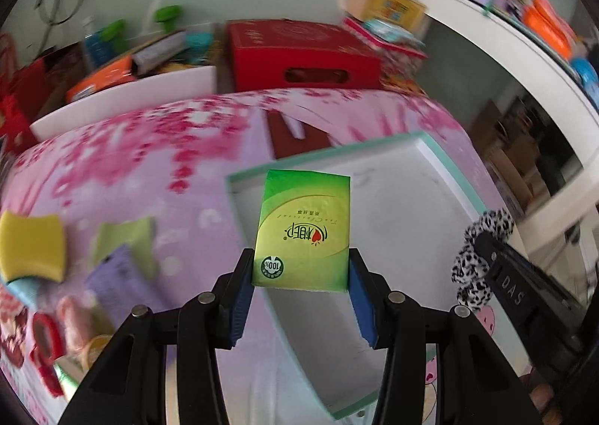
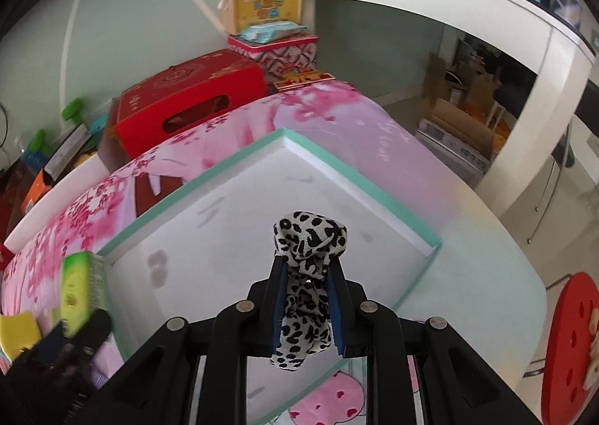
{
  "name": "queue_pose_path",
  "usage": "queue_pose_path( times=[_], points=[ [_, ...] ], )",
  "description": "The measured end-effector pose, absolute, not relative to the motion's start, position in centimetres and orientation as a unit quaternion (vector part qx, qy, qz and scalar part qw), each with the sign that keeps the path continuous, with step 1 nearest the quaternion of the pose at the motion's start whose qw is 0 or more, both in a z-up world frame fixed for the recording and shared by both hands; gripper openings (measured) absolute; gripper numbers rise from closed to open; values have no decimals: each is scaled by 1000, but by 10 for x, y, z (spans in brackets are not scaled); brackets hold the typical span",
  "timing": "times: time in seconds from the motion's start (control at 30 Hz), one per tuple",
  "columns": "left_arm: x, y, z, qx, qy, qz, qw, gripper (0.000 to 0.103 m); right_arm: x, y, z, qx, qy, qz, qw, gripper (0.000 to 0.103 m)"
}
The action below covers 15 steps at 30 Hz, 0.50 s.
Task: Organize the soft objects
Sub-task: 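Carry both items to the white tray and open both tools to release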
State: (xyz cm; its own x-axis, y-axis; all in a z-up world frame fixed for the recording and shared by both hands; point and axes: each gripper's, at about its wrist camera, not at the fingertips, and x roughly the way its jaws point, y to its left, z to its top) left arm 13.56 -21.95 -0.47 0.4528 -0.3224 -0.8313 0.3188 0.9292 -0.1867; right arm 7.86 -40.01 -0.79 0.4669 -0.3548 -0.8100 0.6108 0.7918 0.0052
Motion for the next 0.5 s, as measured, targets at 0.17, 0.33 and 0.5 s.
queue_pose_path(
  times=[0.17,0.33,0.5],
  points=[
    [131,-245,-23,18,499,-225,837,49,77,-405,-12,155,430,-286,842,23],
    [130,-253,-41,29,523,-223,822,49,79,-405,-15,155,433,-281,842,24],
    [131,-254,-53,33,538,-221,813,49,80,-405,-18,154,438,-276,842,27]
  ],
)
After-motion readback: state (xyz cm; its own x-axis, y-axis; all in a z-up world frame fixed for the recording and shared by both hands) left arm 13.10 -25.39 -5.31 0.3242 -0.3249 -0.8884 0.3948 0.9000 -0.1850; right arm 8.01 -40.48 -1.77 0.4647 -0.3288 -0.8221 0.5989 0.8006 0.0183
